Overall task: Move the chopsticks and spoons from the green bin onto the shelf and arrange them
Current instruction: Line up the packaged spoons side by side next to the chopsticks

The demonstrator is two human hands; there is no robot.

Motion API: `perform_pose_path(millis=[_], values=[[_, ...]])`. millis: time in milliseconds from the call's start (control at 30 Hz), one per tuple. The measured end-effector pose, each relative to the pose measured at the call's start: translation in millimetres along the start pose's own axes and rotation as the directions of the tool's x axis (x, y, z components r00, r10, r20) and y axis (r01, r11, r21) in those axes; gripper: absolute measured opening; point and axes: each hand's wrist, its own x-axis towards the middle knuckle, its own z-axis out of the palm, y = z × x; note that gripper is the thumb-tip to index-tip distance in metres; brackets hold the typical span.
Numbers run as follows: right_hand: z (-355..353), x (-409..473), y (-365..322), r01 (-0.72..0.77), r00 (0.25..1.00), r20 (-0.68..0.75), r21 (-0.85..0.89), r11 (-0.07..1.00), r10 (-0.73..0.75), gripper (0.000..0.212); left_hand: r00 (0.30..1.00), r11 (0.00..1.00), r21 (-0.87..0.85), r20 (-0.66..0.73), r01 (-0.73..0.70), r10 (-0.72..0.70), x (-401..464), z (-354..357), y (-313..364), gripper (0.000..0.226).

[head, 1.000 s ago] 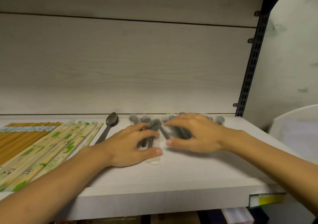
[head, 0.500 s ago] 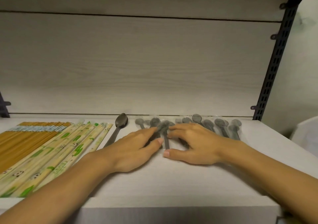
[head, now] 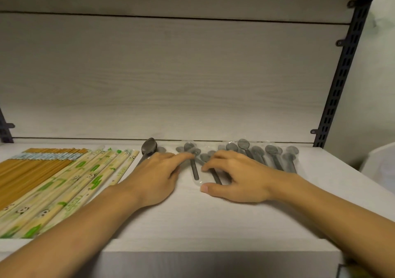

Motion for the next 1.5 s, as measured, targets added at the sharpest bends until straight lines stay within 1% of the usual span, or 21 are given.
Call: perform_pose_path(millis=[133, 233, 300, 367, 433, 500, 600, 667, 767, 833, 900, 1033, 1100, 1167, 1267, 1367, 1433, 1467, 1500], values=[[3.5, -0.2, -1.8, 0.014, 0.999, -0.03, -0.024, 1.0, -0.014, 0.072, 0.992, 0.995, 0.088, 0.104, 0.057, -0.066, -0.1, 2.2, 3.5, 0.042], [4.7, 1.1, -3.4, 0.036, 0.999, -0.015, -0.045, 0.998, -0.036, 0.074, 0.993, 0.989, 0.126, 0.077, 0.083, -0.093, -0.2, 1.9, 8.7, 0.041], [3.9, -0.1, -5.4, 0.038, 0.999, -0.009, -0.032, 0.999, -0.038, 0.072, 0.991, 0.981, 0.154, 0.038, 0.121, -0.128, 0.1, 1.2, 9.8, 0.044], [3.2, -1.2, -7.7, 0.043, 0.999, 0.011, -0.029, 0.999, -0.042, 0.068, 0.987, 0.977, 0.158, 0.034, 0.147, -0.154, -1.0, -0.4, 12.1, 0.046], [4.0, -0.4, -9.0, 0.048, 0.998, 0.029, -0.008, 0.999, -0.047, 0.061, 0.988, 0.981, 0.143, 0.062, 0.13, -0.14, -2.4, -1.9, 14.3, 0.046], [4.0, 0.3, -11.2, 0.069, 0.998, -0.003, 0.044, 0.997, -0.069, 0.051, 0.986, 0.987, 0.124, 0.118, 0.102, -0.117, -4.1, -3.7, 16.3, 0.049], [2.3, -0.9, -12.6, 0.099, 0.995, -0.015, 0.043, 0.994, -0.098, 0.05, 0.98, 0.987, 0.132, 0.161, 0.094, -0.115, -4.3, -2.9, 15.5, 0.052], [1.7, -2.7, -12.3, 0.084, 0.996, -0.003, 0.042, 0.996, -0.084, 0.055, 0.982, 0.987, 0.132, 0.153, 0.087, -0.107, -3.7, -0.9, 13.3, 0.051], [2.5, -2.4, -11.3, 0.03, 0.999, -0.018, 0.017, 0.999, -0.03, 0.068, 0.986, 0.99, 0.126, 0.145, 0.069, -0.087, -2.0, 0.7, 10.4, 0.043], [2.2, -2.0, -8.9, -0.001, 0.999, -0.034, -0.017, 1.0, 0.0, 0.072, 0.991, 0.992, 0.11, 0.107, 0.07, -0.082, -1.6, -0.4, 11.3, 0.045], [0.8, -2.6, -8.3, -0.001, 0.999, -0.039, -0.044, 0.999, 0.0, 0.07, 0.995, 0.993, 0.084, 0.046, 0.086, -0.09, -1.5, -2.3, 13.3, 0.04], [4.0, 0.5, -8.2, 0.026, 0.998, 0.058, -0.043, 0.999, -0.024, 0.06, 0.993, 0.99, 0.088, -0.055, 0.11, -0.105, -1.3, -4.0, 14.6, 0.03], [5.1, 2.2, -8.5, 0.016, 0.999, 0.037, -0.029, 0.999, -0.015, 0.057, 0.991, 0.988, 0.113, -0.087, 0.109, -0.099, -0.1, -1.8, 11.3, 0.028], [3.7, 0.8, -10.6, 0.027, 1.0, -0.002, -0.02, 0.999, -0.027, 0.057, 0.992, 0.984, 0.134, -0.068, 0.115, -0.107, 1.6, 1.0, 7.6, 0.03], [1.8, -2.1, -13.5, 0.105, 0.993, -0.053, 0.007, 0.994, -0.105, 0.056, 0.993, 0.98, 0.156, -0.015, 0.121, -0.12, 3.5, 5.0, 2.5, 0.035], [0.9, -4.9, -17.7, 0.147, 0.989, -0.031, 0.114, 0.982, -0.145, 0.05, 0.994, 0.984, 0.147, 0.011, 0.103, -0.106, 5.0, 8.2, -3.6, 0.042], [1.9, -4.3, -18.4, 0.158, 0.987, -0.004, 0.159, 0.975, -0.159, 0.047, 0.998, 0.99, 0.124, 0.006, 0.062, -0.063, 5.1, 7.2, -4.5, 0.049], [2.6, -3.6, -18.0, 0.153, 0.988, 0.01, 0.165, 0.974, -0.157, 0.048, 0.999, 0.994, 0.104, -0.002, 0.044, -0.044, 5.0, 6.0, -3.7, 0.048], [3.4, -3.0, -17.6, 0.146, 0.988, 0.019, 0.153, 0.977, -0.151, 0.05, 0.999, 0.997, 0.074, -0.017, 0.031, -0.03, 4.6, 4.5, -1.6, 0.043]])
